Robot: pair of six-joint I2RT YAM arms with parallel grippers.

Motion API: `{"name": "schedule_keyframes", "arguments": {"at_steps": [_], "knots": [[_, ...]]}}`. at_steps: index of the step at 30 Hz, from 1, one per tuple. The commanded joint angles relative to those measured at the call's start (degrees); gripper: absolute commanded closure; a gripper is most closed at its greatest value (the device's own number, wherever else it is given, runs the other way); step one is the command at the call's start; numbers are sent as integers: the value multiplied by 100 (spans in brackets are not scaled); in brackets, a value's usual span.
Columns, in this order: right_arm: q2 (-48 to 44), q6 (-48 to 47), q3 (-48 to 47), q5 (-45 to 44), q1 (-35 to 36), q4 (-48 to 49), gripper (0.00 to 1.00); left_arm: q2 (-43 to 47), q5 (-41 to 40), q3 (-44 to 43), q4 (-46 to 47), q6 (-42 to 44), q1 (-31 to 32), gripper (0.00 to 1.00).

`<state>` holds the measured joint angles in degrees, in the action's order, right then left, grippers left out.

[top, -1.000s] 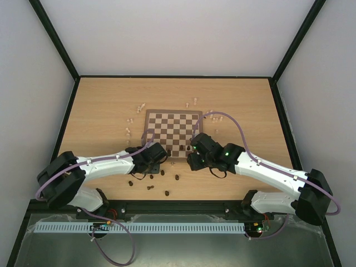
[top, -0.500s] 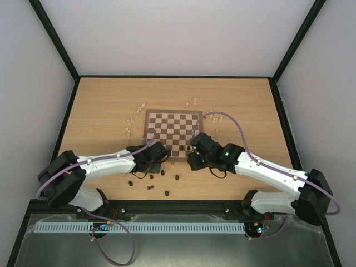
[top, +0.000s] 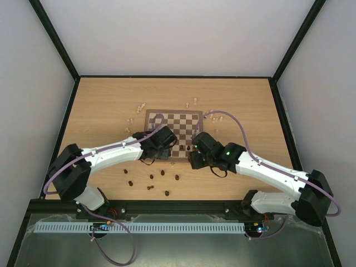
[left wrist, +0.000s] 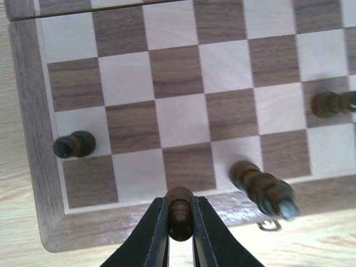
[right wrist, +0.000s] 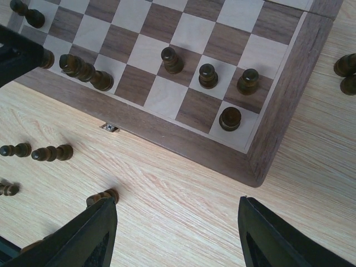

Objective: Set up the chess pieces on the board
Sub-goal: Place the chess piece on the chessboard.

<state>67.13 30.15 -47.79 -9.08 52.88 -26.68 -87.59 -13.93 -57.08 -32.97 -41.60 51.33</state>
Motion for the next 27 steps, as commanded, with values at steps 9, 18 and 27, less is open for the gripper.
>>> {"name": "schedule_keyframes", "arguments": {"at_steps": [9, 18, 27], "knots": [[-122, -77, 42, -48, -38, -137, 40, -416, 47, -264, -8, 633, -681, 91], [-120, -87, 67, -62, -63, -119, 40, -666, 228, -312, 172, 815, -784, 89], [-113, -88, 75, -51, -65, -110, 40, -745, 226, -326, 246, 839, -816, 84]]}}
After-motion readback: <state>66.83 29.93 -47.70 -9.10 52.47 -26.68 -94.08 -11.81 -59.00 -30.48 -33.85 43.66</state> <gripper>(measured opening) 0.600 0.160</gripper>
